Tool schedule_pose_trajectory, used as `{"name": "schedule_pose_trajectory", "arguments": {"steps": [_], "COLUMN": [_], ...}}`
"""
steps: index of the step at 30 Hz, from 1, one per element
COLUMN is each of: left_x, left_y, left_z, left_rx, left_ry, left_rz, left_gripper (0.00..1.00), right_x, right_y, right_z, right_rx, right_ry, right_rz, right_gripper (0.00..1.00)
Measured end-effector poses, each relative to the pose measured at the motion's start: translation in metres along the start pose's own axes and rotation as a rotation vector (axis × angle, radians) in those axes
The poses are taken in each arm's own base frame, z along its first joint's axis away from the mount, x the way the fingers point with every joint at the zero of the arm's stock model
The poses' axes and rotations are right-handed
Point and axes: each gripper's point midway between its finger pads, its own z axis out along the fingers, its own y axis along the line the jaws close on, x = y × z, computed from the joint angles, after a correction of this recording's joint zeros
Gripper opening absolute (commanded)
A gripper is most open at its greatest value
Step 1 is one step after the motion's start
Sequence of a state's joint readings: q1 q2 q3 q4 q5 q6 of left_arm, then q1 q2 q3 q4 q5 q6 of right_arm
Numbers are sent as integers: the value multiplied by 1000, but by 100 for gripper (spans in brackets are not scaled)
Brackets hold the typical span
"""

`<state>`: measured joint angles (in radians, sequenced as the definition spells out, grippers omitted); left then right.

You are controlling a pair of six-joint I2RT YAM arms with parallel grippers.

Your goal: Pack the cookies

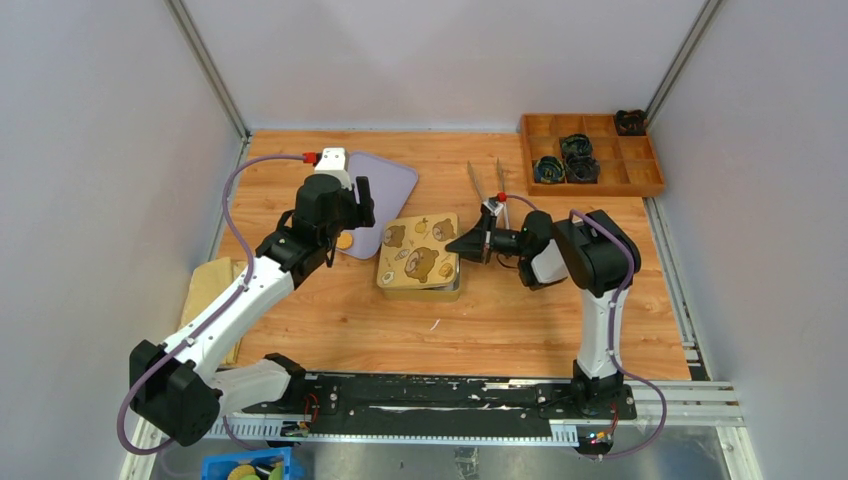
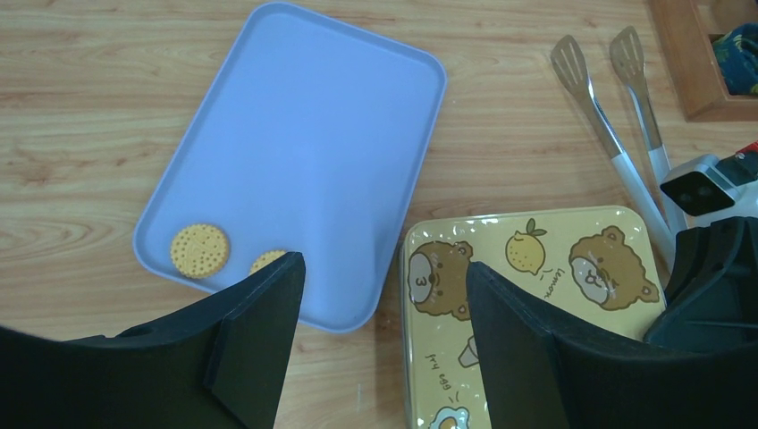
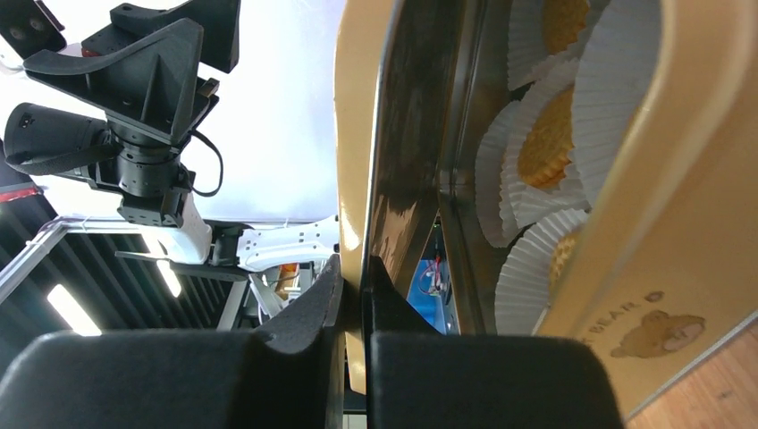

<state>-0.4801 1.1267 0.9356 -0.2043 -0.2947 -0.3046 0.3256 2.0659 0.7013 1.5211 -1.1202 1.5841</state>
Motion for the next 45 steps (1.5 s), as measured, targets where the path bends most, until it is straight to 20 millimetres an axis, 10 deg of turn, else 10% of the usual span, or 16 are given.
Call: {"name": "schedule_pose_trajectory", "arguments": {"steps": [14,31,40,45], "left_x": [0,1,2,3], "left_y": [0,1,1,6], "left_z": [0,0,0,0], "left_rx": [-1,-3,-2,-30], "left_ry": [1,6,6,8], "left_rz": [2,8,7,1], "left_gripper": [72,72,72,67], "right_x": [-2,-21,-15,-18], "right_y": [-17,30,-18,-10], "right_z": [-18,-33,-75,-93], "right_rx": [61,319,665,788], "right_ry": [-31,-89,-149,-185], "right_rz": [43,-182,-124,-185], "right_gripper": [62,64,63,44]}}
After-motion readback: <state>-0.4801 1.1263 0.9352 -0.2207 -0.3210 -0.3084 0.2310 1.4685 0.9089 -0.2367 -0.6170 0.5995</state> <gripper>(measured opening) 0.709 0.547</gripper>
